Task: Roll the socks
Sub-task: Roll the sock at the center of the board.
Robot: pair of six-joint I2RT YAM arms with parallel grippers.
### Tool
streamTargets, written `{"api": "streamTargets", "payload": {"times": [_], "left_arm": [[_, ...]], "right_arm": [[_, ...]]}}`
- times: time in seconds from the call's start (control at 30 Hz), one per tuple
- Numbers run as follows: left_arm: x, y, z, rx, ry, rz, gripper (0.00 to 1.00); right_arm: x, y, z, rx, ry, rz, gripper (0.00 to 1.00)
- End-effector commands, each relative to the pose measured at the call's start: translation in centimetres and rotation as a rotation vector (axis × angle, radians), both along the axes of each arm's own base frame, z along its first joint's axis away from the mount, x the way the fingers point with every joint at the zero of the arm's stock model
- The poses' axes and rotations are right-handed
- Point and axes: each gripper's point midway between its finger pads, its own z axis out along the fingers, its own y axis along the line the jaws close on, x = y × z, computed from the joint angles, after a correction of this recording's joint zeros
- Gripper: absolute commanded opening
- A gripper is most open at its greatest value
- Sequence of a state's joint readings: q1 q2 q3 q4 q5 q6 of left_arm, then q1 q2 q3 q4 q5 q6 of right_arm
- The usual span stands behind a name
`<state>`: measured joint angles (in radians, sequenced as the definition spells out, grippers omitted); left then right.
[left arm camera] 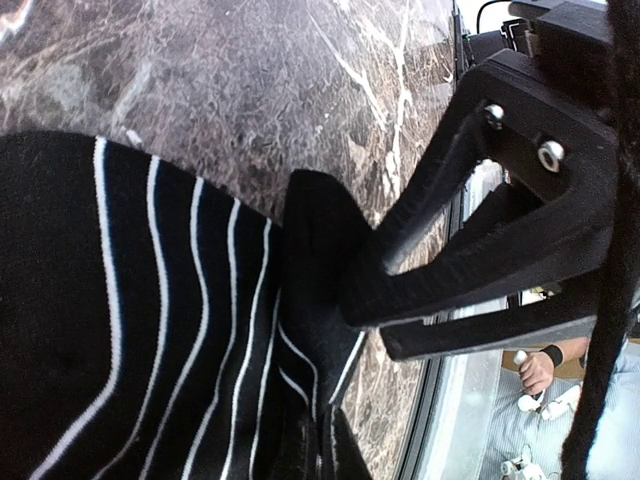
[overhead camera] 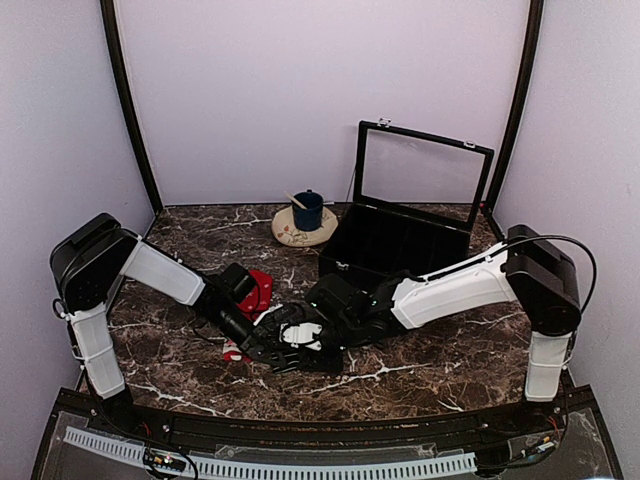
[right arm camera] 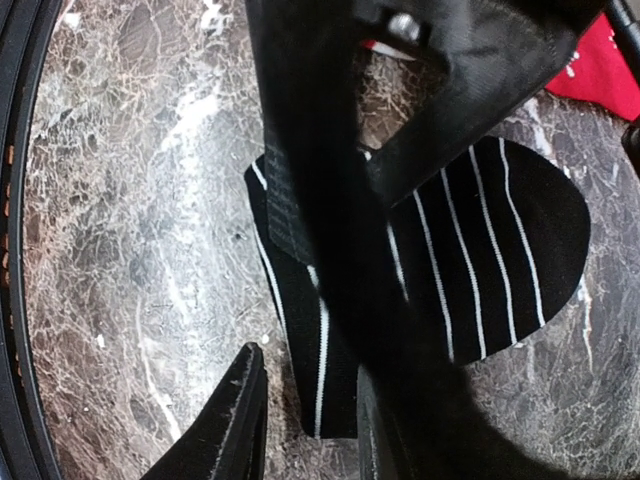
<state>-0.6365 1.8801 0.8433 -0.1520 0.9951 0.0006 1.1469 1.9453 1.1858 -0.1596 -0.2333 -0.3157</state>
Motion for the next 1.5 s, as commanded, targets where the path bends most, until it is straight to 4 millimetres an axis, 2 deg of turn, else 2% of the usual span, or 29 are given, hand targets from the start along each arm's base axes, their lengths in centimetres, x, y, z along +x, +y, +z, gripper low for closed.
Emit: {"api": "streamTargets", "payload": {"times": [0.0,0.3,0.53,0.57,0.67,0.87,0.97,1.23,1.47], "left_arm": [[-0.4,0.7,-0.6,0.03,0.029,-0.009,0.0],[-0.3,0.8,-0.5,0.027,0.032,-0.014,0.0],[0.1,0.8,-0.5,0.039,0.004,-0.007,0.0],[0.2,0.9,-0.5,0.043,-0.007,-0.003,0.03],[0.7,1.0,-0.5,0.061,-0.045,0.016,0.15],[2.2,1.0,0.2,0.073,-0.15,0.074,0.28],[3.6,1.6,0.8,0.066,-0.194,0.133,0.31],[4.6,2.4,1.7,0.064,-0.321,0.209,0.35],[5.2,3.0,4.5,-0.021,-0.491,0.28,0.38]], "right_arm": [[0.0,0.7,-0.2,0.005,-0.019,0.021,0.29],[0.0,0.6,-1.5,-0.018,-0.009,0.017,0.2],[-0.2,0.5,-2.6,-0.038,0.018,0.015,0.01],[-0.3,0.5,-2.6,-0.04,0.023,0.014,0.0],[-0.4,0.3,-2.7,-0.044,0.038,0.004,0.0],[-0.8,0.0,-2.9,-0.06,0.098,-0.014,0.0],[-1.0,-0.1,-2.8,-0.063,0.131,-0.025,0.0],[-0.6,-0.2,-2.6,-0.05,0.269,-0.089,0.0],[-0.3,-0.1,-2.3,-0.06,0.42,-0.125,0.0]]}}
